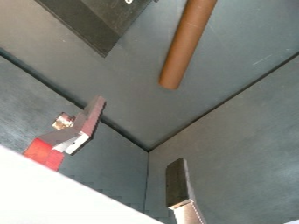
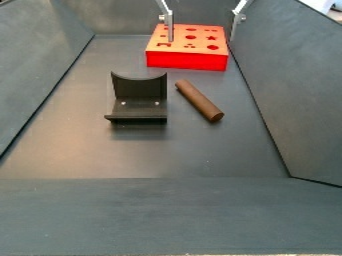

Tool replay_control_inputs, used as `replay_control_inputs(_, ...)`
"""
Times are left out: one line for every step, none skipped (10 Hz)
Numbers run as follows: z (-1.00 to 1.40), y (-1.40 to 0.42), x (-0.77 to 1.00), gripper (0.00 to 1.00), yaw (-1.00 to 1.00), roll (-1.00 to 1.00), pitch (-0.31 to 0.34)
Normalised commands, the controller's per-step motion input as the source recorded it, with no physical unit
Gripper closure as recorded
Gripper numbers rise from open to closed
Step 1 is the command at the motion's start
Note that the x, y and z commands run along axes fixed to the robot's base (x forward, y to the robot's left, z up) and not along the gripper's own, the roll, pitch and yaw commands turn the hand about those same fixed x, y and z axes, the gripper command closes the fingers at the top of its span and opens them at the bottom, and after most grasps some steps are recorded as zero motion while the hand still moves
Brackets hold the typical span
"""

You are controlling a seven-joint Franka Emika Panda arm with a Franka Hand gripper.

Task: Pick up the oval object. Move up. Place the oval object on the fixture. Regrasp the oval object. Move to above the board. Insert the oval object.
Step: Pick up the oval object.

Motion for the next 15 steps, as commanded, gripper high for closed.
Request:
replay_control_inputs(-0.63, -0.02, 0.00, 0.00, 0.56, 0.00, 0.067)
replay_control_inputs(-0.80, -0.30, -0.07, 0.00, 0.89, 0.12, 0.057)
replay_control_inputs(-0.79, -0.25, -0.03, 0.00, 0.95, 0.11, 0.041)
replay_control_inputs(-0.85, -0.19, -0.03, 0.00, 1.00, 0.13, 0.000)
replay_control_inputs(-0.90, -0.27, -0.04, 0.00, 0.93, 0.14, 0.039)
replay_control_inputs(-0.95, -0.31, -0.08, 0.00, 0.83, 0.14, -0.076)
replay_control_inputs(-0.93, -0.29, -0.15, 0.00, 0.53, 0.16, -0.064)
replay_control_inputs(-0.88, -0.26, -0.14, 0.00, 0.33, 0.21, -0.083)
replay_control_inputs(-0.87, 0.00, -0.06, 0.00, 0.22, 0.21, -0.107)
replay_control_inputs(-0.74, 0.15, -0.07, 0.00, 0.17, 0.26, -0.131)
replay_control_inputs(-0.70, 0.22, -0.11, 0.00, 0.17, 0.28, -0.133)
replay_control_inputs(-0.69, 0.16, -0.08, 0.00, 0.13, 0.26, -0.151)
replay_control_inputs(-0.76, 0.17, 0.00, 0.00, 0.01, 0.21, -0.137)
replay_control_inputs(-0.72, 0.11, -0.03, 0.00, 0.00, 0.22, -0.150)
replay_control_inputs(-0.67, 0.00, 0.00, 0.00, 0.00, 0.20, -0.150)
